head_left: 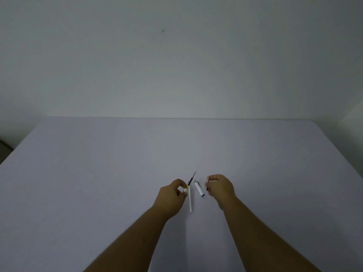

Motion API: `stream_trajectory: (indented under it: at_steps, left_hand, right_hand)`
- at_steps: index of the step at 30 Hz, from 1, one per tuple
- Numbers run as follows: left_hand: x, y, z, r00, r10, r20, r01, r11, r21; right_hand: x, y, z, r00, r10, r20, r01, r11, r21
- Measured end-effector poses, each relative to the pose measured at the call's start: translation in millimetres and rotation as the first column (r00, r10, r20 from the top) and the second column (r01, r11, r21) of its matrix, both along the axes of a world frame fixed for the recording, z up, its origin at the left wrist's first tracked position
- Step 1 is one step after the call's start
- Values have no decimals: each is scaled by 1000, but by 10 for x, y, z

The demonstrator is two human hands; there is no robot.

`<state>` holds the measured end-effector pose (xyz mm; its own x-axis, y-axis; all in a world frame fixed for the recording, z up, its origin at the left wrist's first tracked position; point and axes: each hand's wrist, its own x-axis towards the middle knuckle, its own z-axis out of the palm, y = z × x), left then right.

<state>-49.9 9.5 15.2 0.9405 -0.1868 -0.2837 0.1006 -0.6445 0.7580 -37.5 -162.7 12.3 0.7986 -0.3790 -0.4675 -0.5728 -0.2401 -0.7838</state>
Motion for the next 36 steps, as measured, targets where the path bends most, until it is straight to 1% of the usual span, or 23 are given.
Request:
stream_trajectory:
  at_steps: [1,2,3,4,6,9,12,24,26,27,28,29,31,32,34,36]
  left_hand:
    - [-3,-7,-29,1000,1,-9,-1,1000,-1]
    - [-3,-14,-60,1000,0,-15,0,1000,-2]
    - [-4,-18,-91,1000,-1,-19,1,1000,-1]
    - [-3,-21,-121,1000,-3,-22,3,1000,0]
    - [-3,-21,-177,1000,-2,-26,2,1000,3]
    - [-1,-19,-243,999,7,-33,-6,1000,8]
    - [2,-25,-274,999,9,-40,-9,1000,10]
    - [27,-97,-217,999,-18,-41,19,1000,6]
    - [27,-103,-209,999,-21,-46,21,1000,5]
    - [29,-105,-204,999,-22,-48,22,1000,7]
    - [33,-108,-203,999,-22,-49,22,1000,8]
    - [38,-111,-202,999,-21,-49,21,1000,7]
    - [50,-126,-195,999,-18,-44,18,1000,4]
    - [57,-137,-193,999,-19,-39,19,1000,4]
    - [68,-160,-190,999,-23,-33,23,1000,3]
    - [74,-180,-183,999,-29,-31,29,1000,1]
  right_hand:
    - [-38,-6,-60,993,105,-55,-112,984,-140]
    - [-65,-2,-113,978,180,-105,-202,945,-258]
    - [-88,2,-157,966,220,-134,-253,909,-332]
    - [-101,0,-211,958,246,-148,-285,883,-373]
    - [-103,-1,-293,955,252,-159,-295,870,-394]
    - [-73,37,-322,945,265,-191,-320,867,-382]
    - [-57,73,-326,938,300,-172,-343,866,-364]
    - [-83,42,-348,966,227,-123,-256,899,-355]
    - [-78,14,-327,978,191,-88,-209,926,-314]
    - [-71,2,-303,985,162,-57,-172,949,-264]
    - [-60,-10,-275,992,124,-16,-125,976,-179]
    - [-50,-14,-233,997,82,13,-81,995,-58]
    - [-37,-7,-136,999,42,26,-46,984,174]
    - [-33,0,-106,998,60,19,-63,971,231]
    - [-25,22,-84,993,116,16,-117,964,240]
    - [-9,44,-88,991,127,33,-132,964,232]
